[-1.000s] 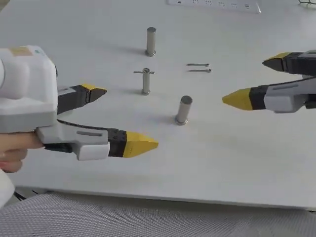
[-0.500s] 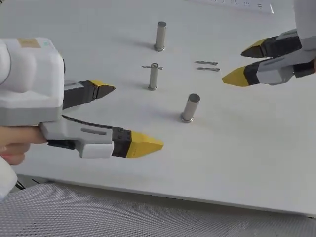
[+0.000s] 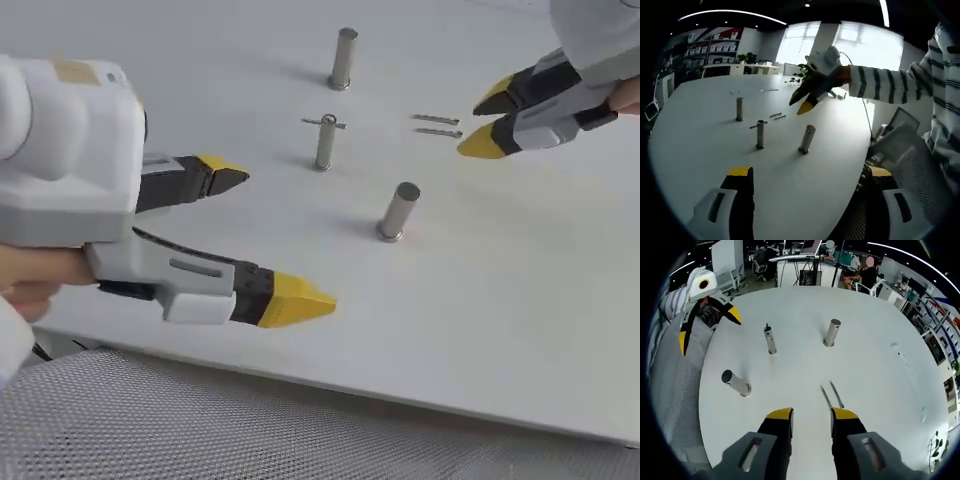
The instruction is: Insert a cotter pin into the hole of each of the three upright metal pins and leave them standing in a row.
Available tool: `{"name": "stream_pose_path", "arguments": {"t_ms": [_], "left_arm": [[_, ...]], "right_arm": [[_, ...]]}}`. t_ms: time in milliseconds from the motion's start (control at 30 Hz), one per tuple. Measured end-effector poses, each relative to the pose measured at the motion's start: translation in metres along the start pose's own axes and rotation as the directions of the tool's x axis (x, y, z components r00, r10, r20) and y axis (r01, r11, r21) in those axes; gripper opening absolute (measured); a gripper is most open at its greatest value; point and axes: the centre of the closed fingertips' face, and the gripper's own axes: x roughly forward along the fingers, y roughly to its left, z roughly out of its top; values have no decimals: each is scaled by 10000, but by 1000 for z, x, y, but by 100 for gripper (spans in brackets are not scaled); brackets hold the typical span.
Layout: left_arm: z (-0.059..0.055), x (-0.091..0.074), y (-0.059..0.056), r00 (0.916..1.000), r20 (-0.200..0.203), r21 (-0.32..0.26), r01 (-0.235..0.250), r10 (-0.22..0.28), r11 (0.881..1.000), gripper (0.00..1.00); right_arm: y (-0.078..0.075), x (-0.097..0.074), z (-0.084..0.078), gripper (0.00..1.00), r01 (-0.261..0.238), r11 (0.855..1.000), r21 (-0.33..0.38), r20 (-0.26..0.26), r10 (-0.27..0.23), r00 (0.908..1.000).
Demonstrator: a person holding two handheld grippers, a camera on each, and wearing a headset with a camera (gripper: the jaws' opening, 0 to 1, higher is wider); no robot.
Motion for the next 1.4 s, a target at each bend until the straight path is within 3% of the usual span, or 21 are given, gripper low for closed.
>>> {"name": "stream_pose_path", "arguments": {"t_ms": [133, 200, 333, 433, 600, 933, 1167, 1267, 1400], "left_arm": [[-3, 3, -6, 9998, -168, 55, 46, -45, 10000, 90], [-6, 0, -1, 9997, -219, 48, 60, -59, 10000, 90], [-6, 0, -5, 9996, -253, 34, 95, -94, 9999, 90], [-7, 1, -8, 9990, -415, -8, 181, -181, 9998, 90], [-10, 0, -3, 9990, -404, -87, 182, -186, 9998, 89], [0, 8, -10, 9999, -113, -333, -40, 36, 9994, 87], [-2, 9, -13, 9997, -228, -418, -25, 15, 9991, 86], [-2, 8, -7, 9995, -116, -363, -310, 306, 9989, 85], [1, 5, -5, 9994, 93, -657, -322, 329, 9973, 84]], "right_arm": [[-3, 8, 5, 20, -160, 9972, -733, -446, 128, 9989], [-4, 11, 6, 17, -230, 9959, -872, -538, 184, 9984], [-5, 17, 7, 10, -464, 9933, -1058, -713, 389, 9967], [-8, 21, 0, 9, -549, 9896, -1327, -1177, 393, 9923], [-8, 23, -2, 9, -876, 9906, -1051, -1242, 744, 9895], [-5, 24, -18, 7, -1102, 9885, -1037, -1917, 888, 9774], [-6, 27, -17, 2, -1332, 9862, -986, -1914, 1126, 9750], [-5, 27, -17, 2, -1367, 9854, -1012, -1974, 1148, 9736], [-8, 30, -17, 1, -1488, 9803, -1295, -2180, 1183, 9688]]}}
